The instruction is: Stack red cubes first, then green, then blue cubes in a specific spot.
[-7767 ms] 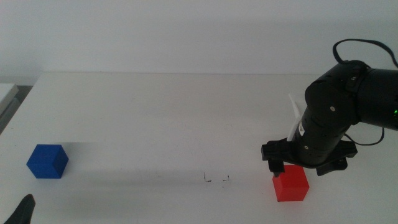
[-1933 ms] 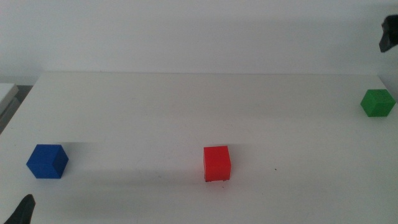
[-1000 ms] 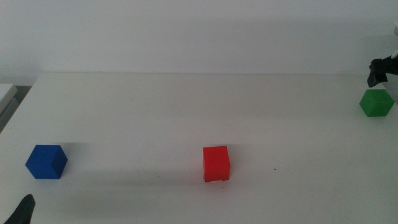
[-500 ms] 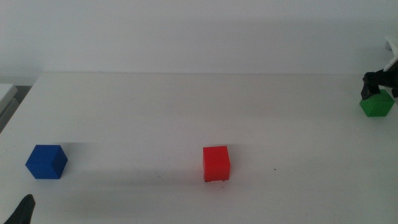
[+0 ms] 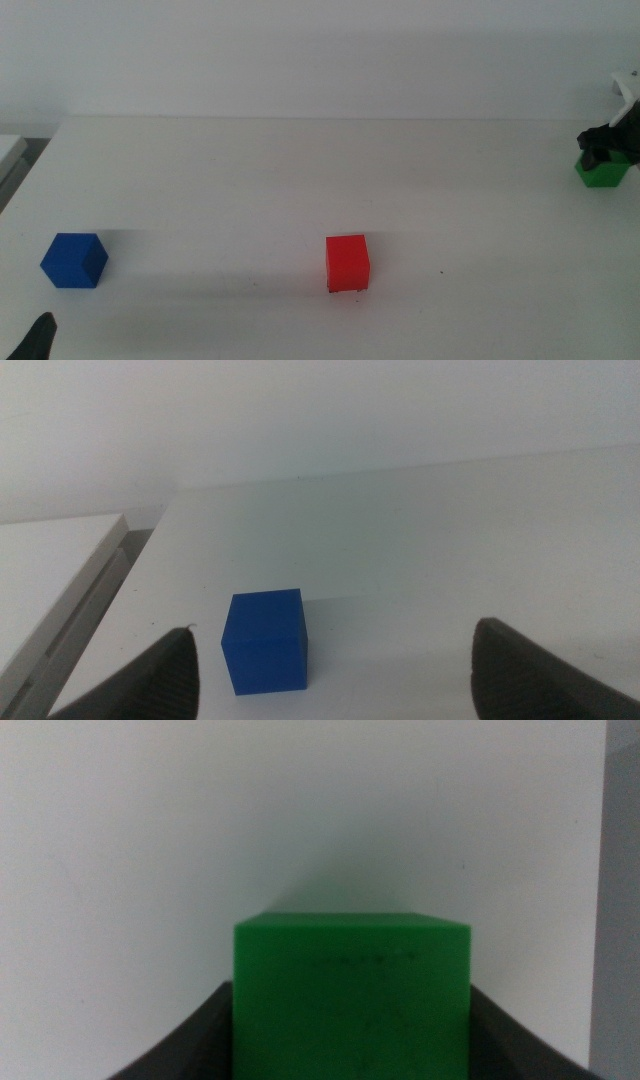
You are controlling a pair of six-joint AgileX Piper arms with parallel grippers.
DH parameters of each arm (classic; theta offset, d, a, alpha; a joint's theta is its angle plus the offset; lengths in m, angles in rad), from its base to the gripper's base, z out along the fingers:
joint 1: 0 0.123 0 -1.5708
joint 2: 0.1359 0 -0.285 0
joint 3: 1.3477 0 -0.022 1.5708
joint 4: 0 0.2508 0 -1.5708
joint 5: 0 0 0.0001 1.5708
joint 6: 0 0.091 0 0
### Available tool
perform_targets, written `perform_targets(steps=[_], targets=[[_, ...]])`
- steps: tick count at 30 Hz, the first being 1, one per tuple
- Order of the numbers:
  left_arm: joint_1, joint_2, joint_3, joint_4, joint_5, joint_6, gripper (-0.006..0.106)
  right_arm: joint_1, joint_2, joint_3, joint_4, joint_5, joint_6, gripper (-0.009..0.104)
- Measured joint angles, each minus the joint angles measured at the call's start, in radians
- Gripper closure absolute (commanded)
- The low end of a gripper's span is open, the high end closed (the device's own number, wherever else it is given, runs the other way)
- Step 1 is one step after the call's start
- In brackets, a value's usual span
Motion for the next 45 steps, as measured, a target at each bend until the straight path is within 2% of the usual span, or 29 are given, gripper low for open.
perform_targets(steps=[2, 4, 5, 12, 15, 19, 26, 31, 34, 41, 45], targets=[[0.000, 0.000, 0.000, 0.000, 0.000, 0.000, 0.009, 0.000, 0.000, 0.000, 0.000, -0.008, 0.004, 0.076], [0.000, 0.000, 0.000, 0.000, 0.000, 0.000, 0.009, 0.000, 0.000, 0.000, 0.000, -0.008, 0.022, 0.087], [0.000, 0.000, 0.000, 0.000, 0.000, 0.000, 0.009, 0.000, 0.003, 0.000, -0.006, -0.006, 0.035, 0.089], [0.000, 0.000, 0.000, 0.000, 0.000, -0.002, 0.009, 0.028, -0.128, 0.000, -0.080, 0.064, 0.188, 0.089], [0.000, 0.000, 0.000, 0.000, 0.000, -0.002, 0.009, 0.098, -0.291, 0.031, -0.129, 0.090, 0.326, 0.089], [0.000, 0.000, 0.000, 0.000, 0.000, -0.002, 0.009, 0.242, -0.433, 0.081, -0.222, 0.162, 0.466, 0.089], [0.000, 0.000, 0.000, 0.000, 0.000, -0.002, 0.009, 0.572, -0.505, 0.117, -0.333, 0.260, 0.718, 0.084], [0.000, 0.000, 0.000, 0.000, 0.000, -0.002, 0.009, 0.807, -0.505, 0.117, -0.346, 0.263, 0.884, 0.084], [0.000, 0.000, 0.000, 0.000, 0.000, -0.002, 0.009, 0.905, -0.493, 0.117, -0.346, 0.264, 0.982, 0.084], [0.000, 0.000, 0.000, 0.000, 0.000, -0.002, 0.009, 1.032, -0.423, 0.119, -0.344, 0.267, 1.103, 0.084], [0.000, 0.000, 0.000, 0.000, 0.000, -0.002, 0.009, 1.061, -0.376, 0.119, -0.378, 0.267, 1.143, 0.084]])
